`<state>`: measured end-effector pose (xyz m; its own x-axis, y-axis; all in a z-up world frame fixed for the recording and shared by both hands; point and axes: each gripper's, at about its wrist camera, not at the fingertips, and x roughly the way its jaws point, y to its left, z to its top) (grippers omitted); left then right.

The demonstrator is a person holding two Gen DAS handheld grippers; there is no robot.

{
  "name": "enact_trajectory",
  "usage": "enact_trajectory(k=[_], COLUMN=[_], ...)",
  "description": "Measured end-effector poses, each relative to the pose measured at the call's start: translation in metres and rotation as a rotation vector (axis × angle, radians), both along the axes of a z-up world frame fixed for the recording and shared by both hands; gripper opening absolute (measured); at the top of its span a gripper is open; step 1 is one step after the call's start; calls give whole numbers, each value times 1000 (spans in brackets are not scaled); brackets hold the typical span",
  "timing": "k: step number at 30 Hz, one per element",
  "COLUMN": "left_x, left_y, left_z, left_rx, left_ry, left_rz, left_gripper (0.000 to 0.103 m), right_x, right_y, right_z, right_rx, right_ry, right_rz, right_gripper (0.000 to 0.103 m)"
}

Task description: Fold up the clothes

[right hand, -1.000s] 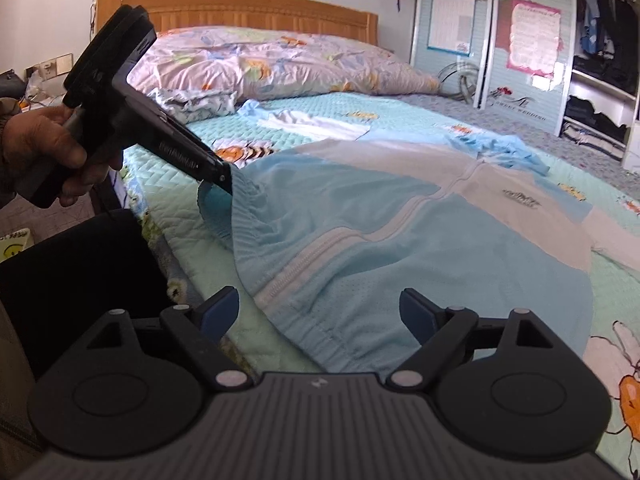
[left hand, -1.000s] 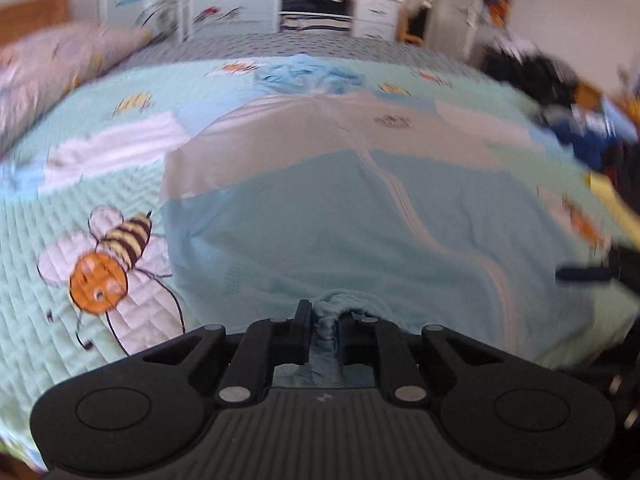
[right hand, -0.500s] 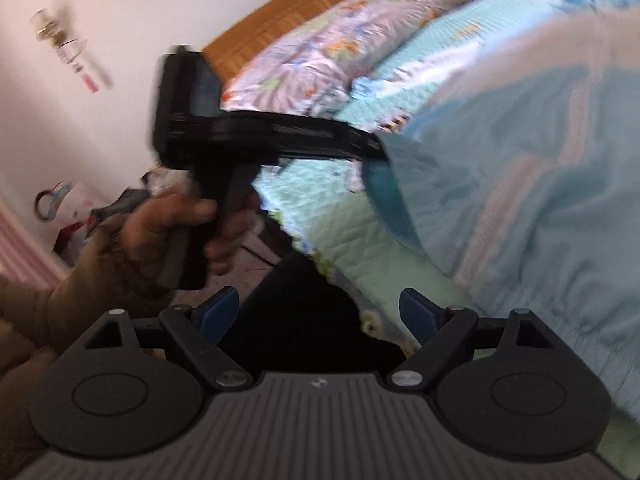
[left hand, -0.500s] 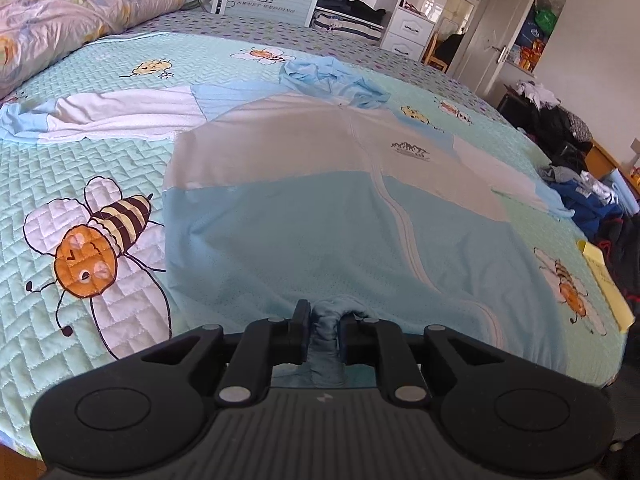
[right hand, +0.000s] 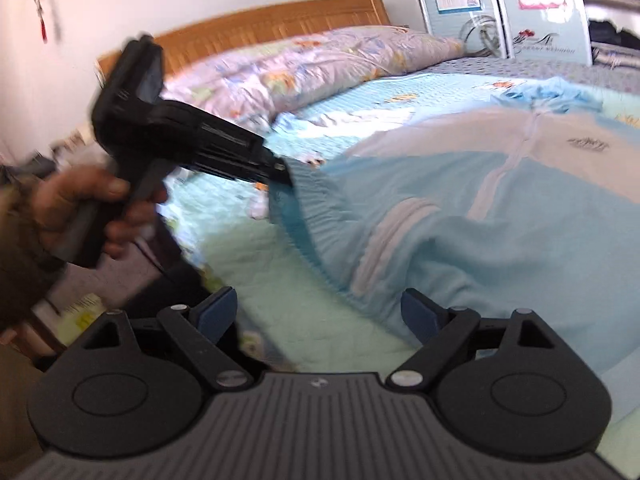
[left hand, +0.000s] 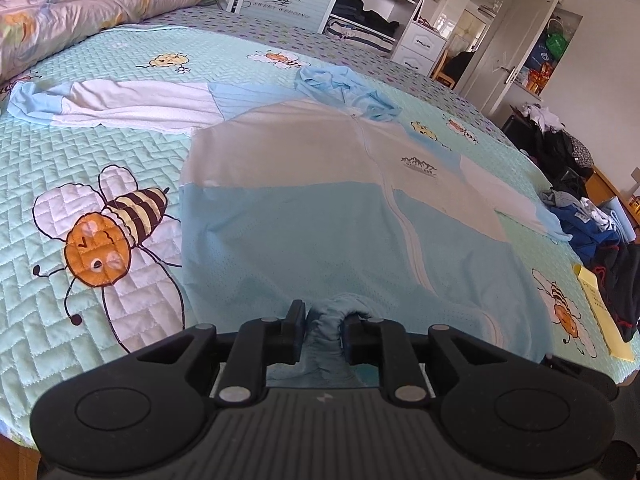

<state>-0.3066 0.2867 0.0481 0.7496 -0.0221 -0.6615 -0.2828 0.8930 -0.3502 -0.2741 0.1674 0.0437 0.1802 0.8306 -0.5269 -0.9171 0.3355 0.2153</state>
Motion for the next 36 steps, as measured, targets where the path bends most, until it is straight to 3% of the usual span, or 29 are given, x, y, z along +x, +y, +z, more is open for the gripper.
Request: enact_trajectory(k=[2,6,10,13,16,21,26,34,36], left_x=[0,-1,-1,-1,-4,-6,-6,-6,-6], left_y=[1,7,7,9,13,17,16,14,14], left_z=[0,-1,-1,0,1,-2,-2,-1,-1], left_rx=[-2,-16,-15,-14,-21,-33,-34,-27,-24], left_ry=[-3,-9,-8,-10,-17,-19,-19,-12,-8], left_rz=[4,25,26,31,42,52,48,49,51], left_gripper=[20,21,21,21,22,22,23,23,23], right_x=[-1,5,3,-6,-3,26,18,-3,-3], right_y=[2,9,29,38,33,-9,-51,-49,-47], right_z=[0,6,13,24,19,3,3,-6,-7], right_rx=[-15,45,61,28,-87,-114,-46,-205,-235], right_ry=[-24,125,160,68,-46,-30,-36,-307,-365], right_rz=[16,135,152,140,0,-211,-189,-179,-179], right_gripper=[90,91,92,91,91,91,92,91,85])
